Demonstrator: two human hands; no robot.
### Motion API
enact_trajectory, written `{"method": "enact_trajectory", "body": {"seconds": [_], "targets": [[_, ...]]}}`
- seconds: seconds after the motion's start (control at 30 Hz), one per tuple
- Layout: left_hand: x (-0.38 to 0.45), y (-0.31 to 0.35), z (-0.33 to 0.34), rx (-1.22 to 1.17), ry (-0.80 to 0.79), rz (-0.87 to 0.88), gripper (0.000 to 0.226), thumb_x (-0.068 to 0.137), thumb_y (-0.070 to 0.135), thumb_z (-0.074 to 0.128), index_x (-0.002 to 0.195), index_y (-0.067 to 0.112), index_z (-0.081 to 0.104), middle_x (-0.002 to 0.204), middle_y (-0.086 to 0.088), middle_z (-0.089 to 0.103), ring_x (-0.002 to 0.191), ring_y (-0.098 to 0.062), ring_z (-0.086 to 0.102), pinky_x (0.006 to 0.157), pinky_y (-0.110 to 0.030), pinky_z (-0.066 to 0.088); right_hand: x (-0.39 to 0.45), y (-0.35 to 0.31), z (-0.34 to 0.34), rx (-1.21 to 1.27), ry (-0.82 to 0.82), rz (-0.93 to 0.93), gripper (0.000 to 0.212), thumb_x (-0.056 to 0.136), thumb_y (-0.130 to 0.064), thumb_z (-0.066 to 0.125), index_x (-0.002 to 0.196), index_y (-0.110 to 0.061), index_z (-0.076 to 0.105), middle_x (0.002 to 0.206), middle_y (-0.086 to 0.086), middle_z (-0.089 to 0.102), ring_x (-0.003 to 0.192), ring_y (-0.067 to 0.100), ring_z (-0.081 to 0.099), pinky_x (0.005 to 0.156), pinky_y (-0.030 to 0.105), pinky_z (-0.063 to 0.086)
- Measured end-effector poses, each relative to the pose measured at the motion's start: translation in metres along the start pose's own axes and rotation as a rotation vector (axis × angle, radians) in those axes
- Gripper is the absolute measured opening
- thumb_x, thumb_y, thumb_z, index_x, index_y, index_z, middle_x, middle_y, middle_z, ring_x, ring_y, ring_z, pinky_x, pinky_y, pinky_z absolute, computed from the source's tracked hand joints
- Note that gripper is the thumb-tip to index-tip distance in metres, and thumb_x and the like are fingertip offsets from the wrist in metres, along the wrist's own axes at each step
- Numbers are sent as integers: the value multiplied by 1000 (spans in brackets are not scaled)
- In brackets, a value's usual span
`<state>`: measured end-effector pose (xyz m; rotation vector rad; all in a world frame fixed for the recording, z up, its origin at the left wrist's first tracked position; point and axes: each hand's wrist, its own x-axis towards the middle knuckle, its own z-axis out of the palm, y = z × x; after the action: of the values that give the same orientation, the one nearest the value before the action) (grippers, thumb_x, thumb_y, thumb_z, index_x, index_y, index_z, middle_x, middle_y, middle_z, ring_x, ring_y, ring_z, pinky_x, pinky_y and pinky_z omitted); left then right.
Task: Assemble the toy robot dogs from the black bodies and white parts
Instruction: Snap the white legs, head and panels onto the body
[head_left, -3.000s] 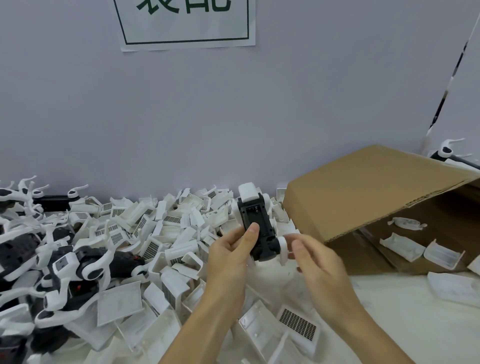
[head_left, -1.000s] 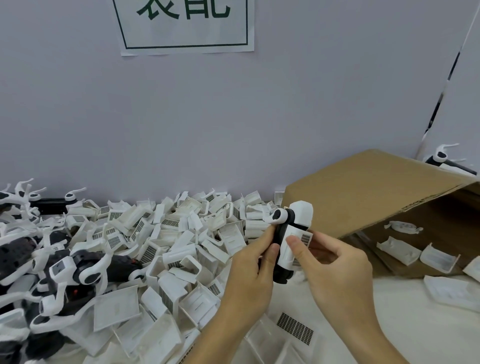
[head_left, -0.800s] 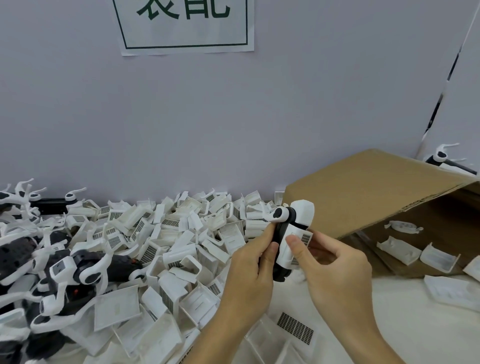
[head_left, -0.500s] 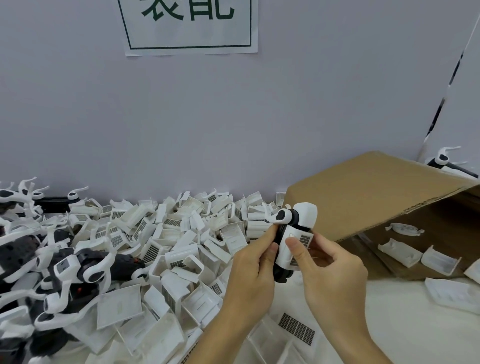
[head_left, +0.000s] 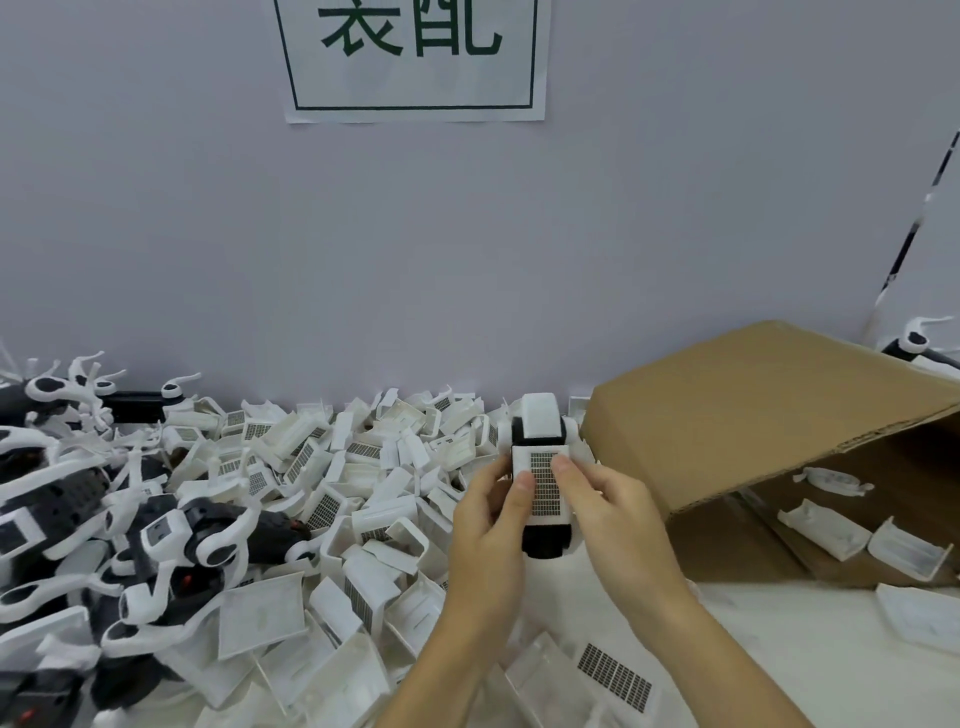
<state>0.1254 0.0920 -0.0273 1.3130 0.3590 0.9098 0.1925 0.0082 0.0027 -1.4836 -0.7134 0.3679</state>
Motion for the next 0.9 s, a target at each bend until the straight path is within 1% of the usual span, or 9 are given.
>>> {"method": "enact_trajectory", "body": {"seconds": [0.1,0.2,0.3,0.37,0.47,0.53,0.67,0.77,0.9], "targets": [[2,0,-1,-56,38,-39,21,102,13,52,110,18,72,95,6,78,88,-6,73,74,-19,57,3,-5,8,174,-78,109,35,103,-37,51,94,-23,82,92,4,79,82,16,76,59,20,55],[3,1,-3,-93,39,-74,27,101,17,55,89,22,79,86,3,78,80,-8,73,67,-19,57,2,4,15,227,-31,75,36,93,-45,55,97,-21,81,95,5,79,88,18,76,66,24,59],[4,0,-3,-69,16,-97,29,95,37,59,75,33,81,78,4,78,70,-7,73,57,-19,56,1,13,15,255,-24,16,27,96,-37,56,100,-25,80,100,5,79,95,20,76,74,27,61],[4,1,-3,-60,1,-104,30,84,50,62,79,28,81,80,-4,77,72,-14,74,59,-30,60,2,14,13,282,-35,1,23,97,-33,58,101,-27,79,101,5,79,96,21,76,76,29,62],[3,2,-2,-59,-22,-80,43,81,52,63,87,11,78,88,-19,75,77,-27,70,77,-56,57,2,14,11,357,-28,29,30,88,-38,62,100,-16,80,100,12,78,95,27,76,76,35,63],[3,0,-2,-53,-22,-55,41,82,49,64,89,10,77,84,-15,74,74,-26,68,76,-56,56,3,14,11,373,1,40,35,87,-38,63,100,-10,79,98,14,78,94,29,76,75,35,63],[3,-2,-2,-67,-31,-64,46,80,52,63,87,8,76,84,-14,75,74,-22,71,66,-36,58,3,14,10,365,11,30,33,87,-38,63,98,-12,79,96,13,78,90,28,76,71,37,64],[3,-2,-3,-59,-37,-78,36,81,53,61,81,22,79,81,-7,76,72,-17,72,64,-32,59,1,14,10,362,4,40,31,88,-37,62,97,-13,80,95,12,78,88,26,77,65,33,62],[2,1,-3,-74,1,-100,39,82,50,62,84,14,77,80,-10,74,72,-24,70,73,-55,57,2,15,13,365,21,58,26,95,-30,61,96,-12,80,95,13,78,88,29,77,67,35,62]]}}
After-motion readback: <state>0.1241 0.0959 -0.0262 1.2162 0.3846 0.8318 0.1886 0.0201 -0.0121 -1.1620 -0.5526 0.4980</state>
